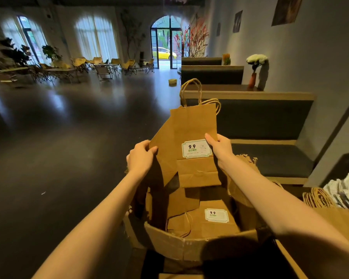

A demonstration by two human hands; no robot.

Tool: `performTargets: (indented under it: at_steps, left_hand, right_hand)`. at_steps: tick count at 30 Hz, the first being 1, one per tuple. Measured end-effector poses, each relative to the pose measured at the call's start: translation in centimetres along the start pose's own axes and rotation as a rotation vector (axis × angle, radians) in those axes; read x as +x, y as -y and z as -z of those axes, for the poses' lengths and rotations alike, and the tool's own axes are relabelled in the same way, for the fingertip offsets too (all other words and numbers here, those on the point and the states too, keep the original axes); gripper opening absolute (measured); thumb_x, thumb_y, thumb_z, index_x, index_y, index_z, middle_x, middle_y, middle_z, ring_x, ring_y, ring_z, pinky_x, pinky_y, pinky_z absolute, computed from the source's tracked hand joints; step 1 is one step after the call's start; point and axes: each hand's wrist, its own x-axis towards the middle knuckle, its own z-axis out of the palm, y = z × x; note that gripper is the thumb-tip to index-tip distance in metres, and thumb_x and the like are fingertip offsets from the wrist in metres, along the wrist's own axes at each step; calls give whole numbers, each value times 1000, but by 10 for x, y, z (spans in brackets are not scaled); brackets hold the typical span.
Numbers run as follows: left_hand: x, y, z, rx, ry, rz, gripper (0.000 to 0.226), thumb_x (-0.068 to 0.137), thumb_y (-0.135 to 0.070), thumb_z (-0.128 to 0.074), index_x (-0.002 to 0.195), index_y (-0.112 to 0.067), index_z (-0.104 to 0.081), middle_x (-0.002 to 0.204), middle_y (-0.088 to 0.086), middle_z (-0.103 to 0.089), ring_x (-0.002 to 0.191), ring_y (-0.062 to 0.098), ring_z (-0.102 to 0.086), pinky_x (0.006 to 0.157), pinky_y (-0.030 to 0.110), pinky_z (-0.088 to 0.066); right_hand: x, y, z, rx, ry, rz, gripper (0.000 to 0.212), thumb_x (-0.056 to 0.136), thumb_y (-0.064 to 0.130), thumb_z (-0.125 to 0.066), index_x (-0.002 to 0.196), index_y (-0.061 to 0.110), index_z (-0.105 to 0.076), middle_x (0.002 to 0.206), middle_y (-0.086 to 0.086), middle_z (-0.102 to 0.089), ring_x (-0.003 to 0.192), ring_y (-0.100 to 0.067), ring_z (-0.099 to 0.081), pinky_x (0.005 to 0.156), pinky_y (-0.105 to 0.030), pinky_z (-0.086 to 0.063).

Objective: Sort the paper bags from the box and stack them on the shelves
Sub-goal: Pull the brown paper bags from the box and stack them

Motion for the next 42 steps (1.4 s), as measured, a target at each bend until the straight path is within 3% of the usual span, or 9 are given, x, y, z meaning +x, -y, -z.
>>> performTargets:
  at_steps: [4,8,13,16,21,29,31,35,42]
  left_hand:
    - [2,0,2,70,47,-48,20,95,-31,-52,98,-14,-63,80,-1,-63,76,15,-61,71,33,-49]
    - [-2,-7,0,-101,8,-92,8,96,-19,-50,98,-18,-58,83,-8,-59,72,2,-53,66,20,-43]
    - [-13,-23,-13,-336,3,0,19,97,-9,-46,114,-15,-53,102,-5,-57,94,10,-54,81,27,-41]
    - [-22,-42,-21,-531,94,51,29,97,-4,-43,124,-14,-45,109,-2,-55,100,12,-54,77,24,-44]
    - [-32,-66,-32,-689,192,28,19,100,-10,-37,114,-19,-45,98,-4,-59,87,9,-58,66,23,-46]
    - [-31,-65,-43,-698,193,59,34,103,-35,-27,104,-17,-55,101,1,-62,99,17,-58,82,27,-46]
    - [-29,-58,-45,-672,266,50,31,99,-40,-37,109,-18,-56,109,2,-64,103,18,-61,89,32,-48]
    - [-27,-38,-48,-595,285,-51,24,95,-15,-51,119,-14,-49,122,6,-60,111,20,-58,94,36,-48]
    - [-12,4,-63,-586,90,5,27,96,-10,-48,122,-11,-52,117,3,-62,107,15,-59,91,31,-49]
  right_hand:
    - [3,-2,2,0,-10,12,19,96,19,-53,105,5,-62,100,-10,-67,81,-15,-65,67,-27,-53]
    - [0,12,14,29,-78,123,19,95,15,-54,111,8,-61,99,-5,-66,85,-12,-65,64,-22,-51]
    - [-11,25,36,176,-101,105,23,97,17,-51,117,10,-58,102,-5,-66,87,-13,-65,70,-28,-54]
    - [-19,24,39,190,-63,49,26,97,20,-50,120,11,-56,109,-7,-66,96,-19,-65,78,-35,-55]
    - [-27,14,31,157,-74,41,23,99,16,-47,121,12,-50,118,-10,-61,103,-22,-61,86,-40,-53]
    - [-26,10,22,292,-63,34,42,92,7,-57,129,11,-38,108,-6,-60,93,-16,-62,84,-37,-54]
    - [-23,9,20,253,-56,45,41,90,7,-60,127,10,-42,101,-5,-61,92,-17,-63,85,-39,-54]
    - [-14,-2,24,93,65,57,37,90,11,-61,125,8,-49,108,-6,-65,96,-17,-65,82,-33,-55]
    - [22,-51,47,-431,173,133,20,97,16,-49,114,17,-59,102,6,-61,97,-10,-58,77,-18,-47]
